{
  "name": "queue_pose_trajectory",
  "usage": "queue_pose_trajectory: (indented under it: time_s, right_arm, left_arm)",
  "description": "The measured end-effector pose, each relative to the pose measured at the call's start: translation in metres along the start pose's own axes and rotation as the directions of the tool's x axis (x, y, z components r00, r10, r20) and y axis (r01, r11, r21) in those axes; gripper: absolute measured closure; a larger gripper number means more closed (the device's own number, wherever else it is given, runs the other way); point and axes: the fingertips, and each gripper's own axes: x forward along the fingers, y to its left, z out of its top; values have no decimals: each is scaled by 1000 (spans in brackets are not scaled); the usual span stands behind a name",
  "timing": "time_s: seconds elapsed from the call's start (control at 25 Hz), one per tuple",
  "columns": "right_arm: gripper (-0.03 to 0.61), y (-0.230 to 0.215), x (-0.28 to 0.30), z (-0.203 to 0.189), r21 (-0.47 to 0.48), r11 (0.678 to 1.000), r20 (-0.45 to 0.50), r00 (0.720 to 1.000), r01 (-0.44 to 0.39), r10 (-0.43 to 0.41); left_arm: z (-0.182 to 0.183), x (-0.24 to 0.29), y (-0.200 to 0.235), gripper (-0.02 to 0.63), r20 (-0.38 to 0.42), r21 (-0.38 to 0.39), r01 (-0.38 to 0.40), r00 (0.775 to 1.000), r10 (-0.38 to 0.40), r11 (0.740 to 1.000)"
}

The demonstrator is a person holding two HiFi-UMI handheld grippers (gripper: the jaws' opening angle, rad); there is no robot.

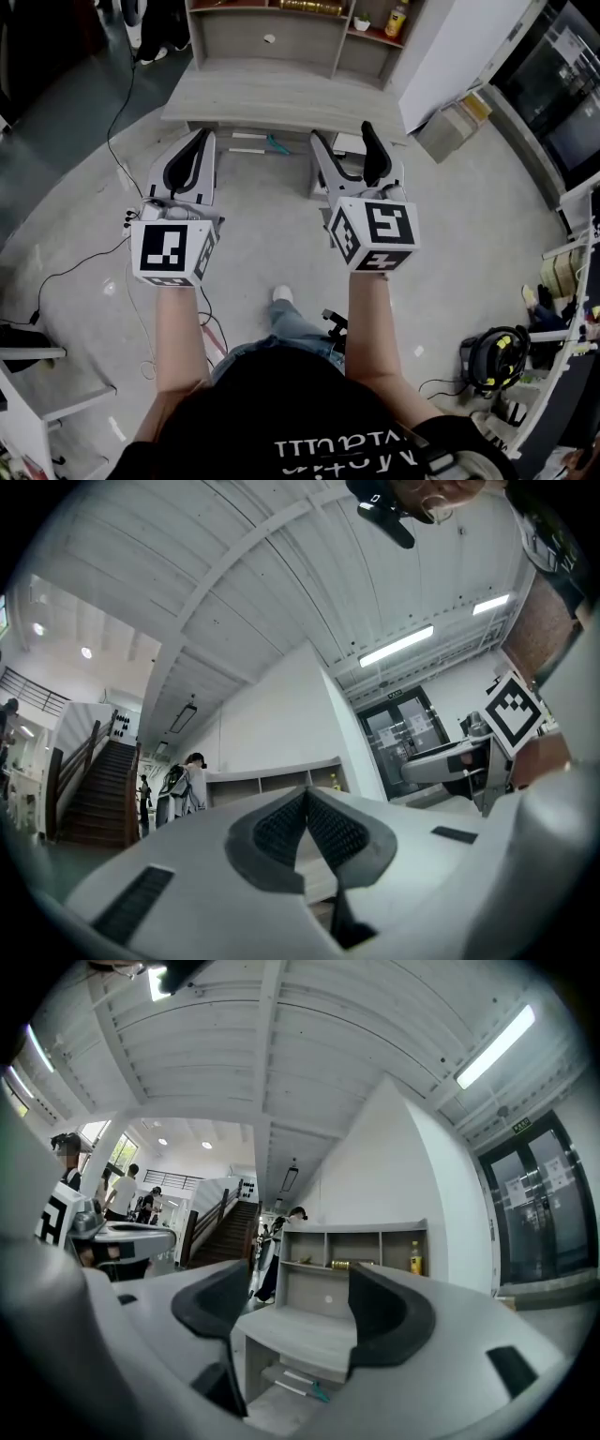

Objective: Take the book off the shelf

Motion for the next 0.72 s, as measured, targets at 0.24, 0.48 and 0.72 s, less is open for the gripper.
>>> queue_pose_trajectory:
  time_s: [0.24,0.48,0.72]
  right_arm:
    - [235,-52,60,-4,20,1000,-23,1000,-12,12]
    - [235,-101,105,-8,29,1000,-15,1000,-4,5]
    - [259,-121,139,-26,60,998,-59,998,-19,23]
  left_arm:
    - [-10,74,11,603,2,-8,-26,1000,26,1000]
    - [-25,136,13,603,8,-8,-43,999,43,999]
    - [-47,173,14,603,-9,-6,-37,999,37,999]
